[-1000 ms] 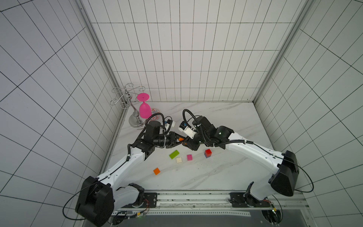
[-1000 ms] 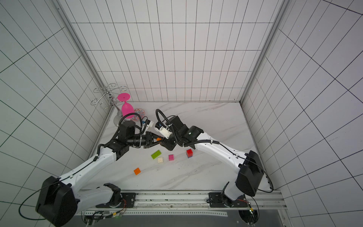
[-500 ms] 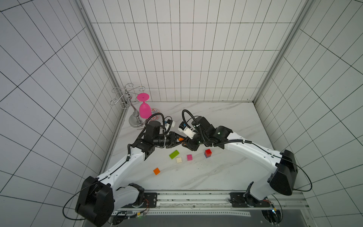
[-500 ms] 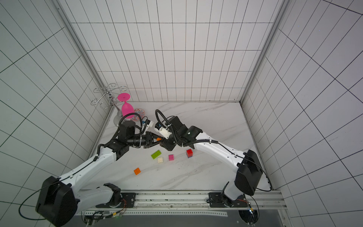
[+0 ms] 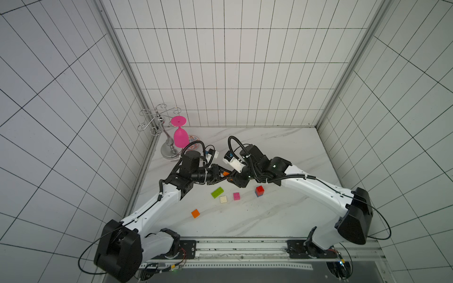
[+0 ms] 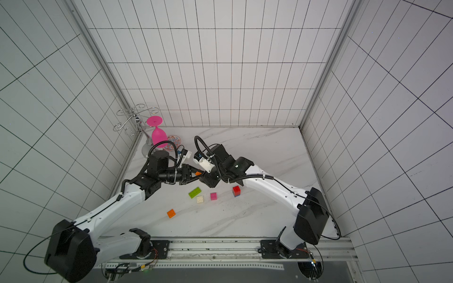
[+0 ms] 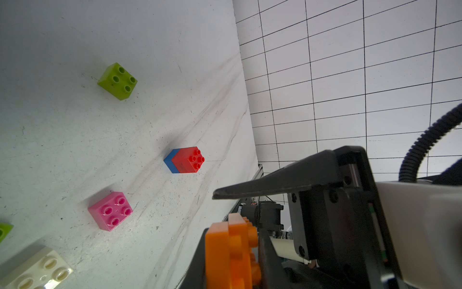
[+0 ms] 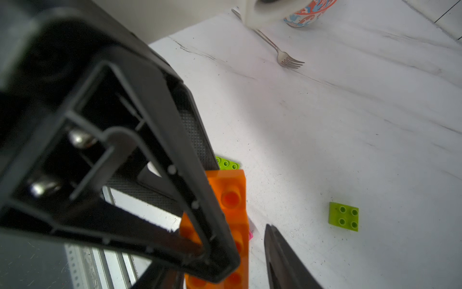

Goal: Assemble the letter r with lego
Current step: Pick up the lego brick from the center of the board, then assemble the lego brick with the lego brick.

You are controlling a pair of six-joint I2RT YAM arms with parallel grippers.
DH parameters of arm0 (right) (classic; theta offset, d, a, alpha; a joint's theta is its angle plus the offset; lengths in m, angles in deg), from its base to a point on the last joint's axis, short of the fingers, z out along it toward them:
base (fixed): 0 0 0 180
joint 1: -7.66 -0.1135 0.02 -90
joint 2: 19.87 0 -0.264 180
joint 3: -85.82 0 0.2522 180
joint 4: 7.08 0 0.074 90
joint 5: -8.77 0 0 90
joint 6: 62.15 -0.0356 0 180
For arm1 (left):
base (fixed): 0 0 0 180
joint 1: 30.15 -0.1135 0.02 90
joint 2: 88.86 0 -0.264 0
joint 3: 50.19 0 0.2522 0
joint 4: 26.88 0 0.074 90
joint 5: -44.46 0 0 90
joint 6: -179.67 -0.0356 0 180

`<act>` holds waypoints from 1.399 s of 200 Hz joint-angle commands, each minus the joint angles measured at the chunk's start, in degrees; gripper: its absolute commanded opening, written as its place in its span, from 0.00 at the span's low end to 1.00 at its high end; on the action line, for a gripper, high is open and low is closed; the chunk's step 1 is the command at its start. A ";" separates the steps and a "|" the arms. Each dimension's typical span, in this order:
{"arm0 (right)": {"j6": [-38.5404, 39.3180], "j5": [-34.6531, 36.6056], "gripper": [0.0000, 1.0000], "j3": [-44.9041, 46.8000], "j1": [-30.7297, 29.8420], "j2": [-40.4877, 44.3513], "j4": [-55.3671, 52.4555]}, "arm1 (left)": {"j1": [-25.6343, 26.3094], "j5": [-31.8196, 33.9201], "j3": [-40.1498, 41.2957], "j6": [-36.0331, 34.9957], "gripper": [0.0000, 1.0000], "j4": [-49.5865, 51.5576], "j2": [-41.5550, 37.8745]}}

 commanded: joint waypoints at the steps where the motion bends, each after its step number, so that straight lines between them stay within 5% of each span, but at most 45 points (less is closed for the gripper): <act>1: 0.18 0.22 0.48 -1.08 -0.33 1.39 0.48 | -0.03 -0.36 -0.03 -0.58 0.00 -1.41 -0.27; 90: 0.01 -0.60 0.40 -1.61 -0.36 1.44 0.92 | -0.06 -0.29 0.35 -0.72 0.00 -1.35 0.08; 115: 0.03 -1.04 0.27 -1.68 -0.35 1.41 0.83 | -0.05 -0.30 0.36 -0.72 0.00 -1.34 0.17; 135: -0.31 -1.00 0.06 -1.76 -0.35 1.37 0.55 | -0.02 -0.32 0.26 -0.72 0.00 -1.35 0.17; 141: -0.61 -0.63 0.00 -1.74 -0.32 1.40 0.37 | -0.05 -0.30 0.28 -0.76 0.10 -1.44 0.13; 163: -4.15 6.58 0.00 -1.17 -0.29 2.03 -1.40 | -0.50 1.53 -0.76 -1.67 0.63 -0.13 -0.84; 184: -8.67 15.61 0.00 2.12 0.84 4.51 -4.27 | -1.88 6.97 -1.56 -4.34 0.93 3.84 -2.23; 233: -19.93 16.03 0.00 11.58 10.42 7.78 -12.75 | 2.14 25.23 -2.87 -14.79 0.95 15.78 -0.18; 280: -20.67 14.32 0.00 13.34 11.71 4.10 -12.72 | 11.37 31.62 -0.63 -14.61 0.95 13.70 0.20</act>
